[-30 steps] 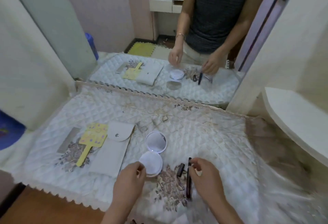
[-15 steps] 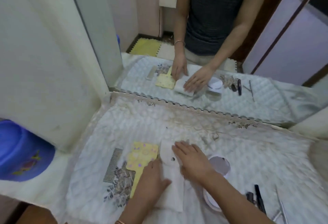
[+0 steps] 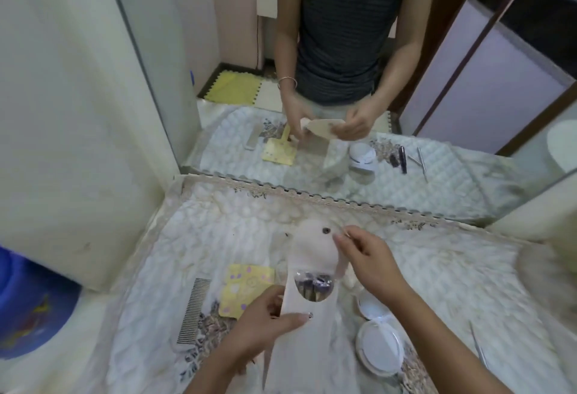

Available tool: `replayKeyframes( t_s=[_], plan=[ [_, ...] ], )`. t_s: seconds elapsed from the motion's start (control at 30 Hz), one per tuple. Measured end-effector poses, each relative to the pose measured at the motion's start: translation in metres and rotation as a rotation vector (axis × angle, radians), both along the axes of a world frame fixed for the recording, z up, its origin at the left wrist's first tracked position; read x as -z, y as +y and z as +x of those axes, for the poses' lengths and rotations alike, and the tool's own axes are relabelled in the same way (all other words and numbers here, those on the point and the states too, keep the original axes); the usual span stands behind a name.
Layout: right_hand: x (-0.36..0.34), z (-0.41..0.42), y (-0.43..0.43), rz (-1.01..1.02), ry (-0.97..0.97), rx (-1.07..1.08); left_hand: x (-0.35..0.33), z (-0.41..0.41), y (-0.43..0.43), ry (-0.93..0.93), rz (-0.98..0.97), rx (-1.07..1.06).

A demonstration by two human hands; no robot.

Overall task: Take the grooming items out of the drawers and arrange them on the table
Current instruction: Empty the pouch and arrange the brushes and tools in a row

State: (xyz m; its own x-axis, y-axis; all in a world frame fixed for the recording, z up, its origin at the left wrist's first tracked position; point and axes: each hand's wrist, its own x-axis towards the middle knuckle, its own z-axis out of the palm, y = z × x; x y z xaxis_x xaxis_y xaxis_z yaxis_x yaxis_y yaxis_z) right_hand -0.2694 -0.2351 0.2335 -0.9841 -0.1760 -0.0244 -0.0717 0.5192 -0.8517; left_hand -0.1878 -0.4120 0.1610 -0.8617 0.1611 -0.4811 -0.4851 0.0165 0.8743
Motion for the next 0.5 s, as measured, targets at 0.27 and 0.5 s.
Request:
replayKeyframes(
  t_s=[0.27, 0.5],
  plan=[
    [-0.033, 0.009, -0.006, 0.250, 0.295, 0.241, -0.066, 0.000, 0.018, 0.192, 0.069, 0.054],
    [-0.035, 0.058, -0.002, 0.087, 0.385, -0.118, -0.071, 0.019, 0.015, 0.285, -0.103, -0.063]
  ],
)
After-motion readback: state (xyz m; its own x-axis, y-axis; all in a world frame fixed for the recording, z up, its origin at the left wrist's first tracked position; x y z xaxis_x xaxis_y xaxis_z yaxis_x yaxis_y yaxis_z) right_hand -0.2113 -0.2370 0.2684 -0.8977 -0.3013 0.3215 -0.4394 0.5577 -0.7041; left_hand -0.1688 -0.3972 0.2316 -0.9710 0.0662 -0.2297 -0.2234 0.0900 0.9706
